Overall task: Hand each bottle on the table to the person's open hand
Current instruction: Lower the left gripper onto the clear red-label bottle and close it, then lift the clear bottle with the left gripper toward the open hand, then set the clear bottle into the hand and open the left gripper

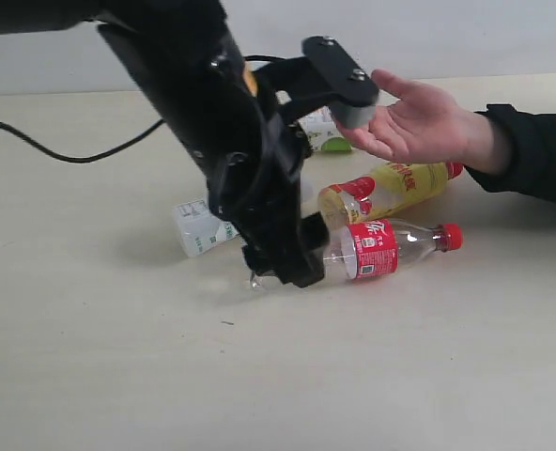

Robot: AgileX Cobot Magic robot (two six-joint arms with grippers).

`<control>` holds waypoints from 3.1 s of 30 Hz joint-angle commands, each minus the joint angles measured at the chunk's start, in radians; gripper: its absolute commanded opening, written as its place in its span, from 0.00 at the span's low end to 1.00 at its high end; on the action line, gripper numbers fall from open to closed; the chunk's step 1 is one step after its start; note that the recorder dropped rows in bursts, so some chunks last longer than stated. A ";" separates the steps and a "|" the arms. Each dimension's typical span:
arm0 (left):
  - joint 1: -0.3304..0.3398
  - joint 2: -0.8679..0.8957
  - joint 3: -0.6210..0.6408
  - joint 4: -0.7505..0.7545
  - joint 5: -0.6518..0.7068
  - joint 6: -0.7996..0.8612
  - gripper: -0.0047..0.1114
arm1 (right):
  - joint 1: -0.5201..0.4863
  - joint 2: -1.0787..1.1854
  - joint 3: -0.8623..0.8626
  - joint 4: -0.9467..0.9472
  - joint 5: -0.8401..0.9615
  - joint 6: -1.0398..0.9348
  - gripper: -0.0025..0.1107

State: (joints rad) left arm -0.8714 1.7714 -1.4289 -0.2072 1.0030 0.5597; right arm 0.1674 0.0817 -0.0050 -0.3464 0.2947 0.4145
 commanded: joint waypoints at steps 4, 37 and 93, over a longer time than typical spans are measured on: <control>-0.022 0.170 -0.152 0.018 0.042 0.047 0.65 | -0.005 0.004 0.005 -0.003 -0.012 -0.002 0.02; -0.018 0.488 -0.272 0.148 -0.053 0.016 0.68 | -0.005 0.004 0.005 -0.003 -0.012 -0.002 0.02; 0.163 0.461 -0.583 -0.435 -0.122 -0.907 0.29 | -0.005 0.004 0.005 -0.003 -0.012 -0.002 0.02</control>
State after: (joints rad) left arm -0.7161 2.2383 -2.0057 -0.6355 0.8930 -0.3390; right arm 0.1674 0.0817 -0.0050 -0.3464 0.2947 0.4145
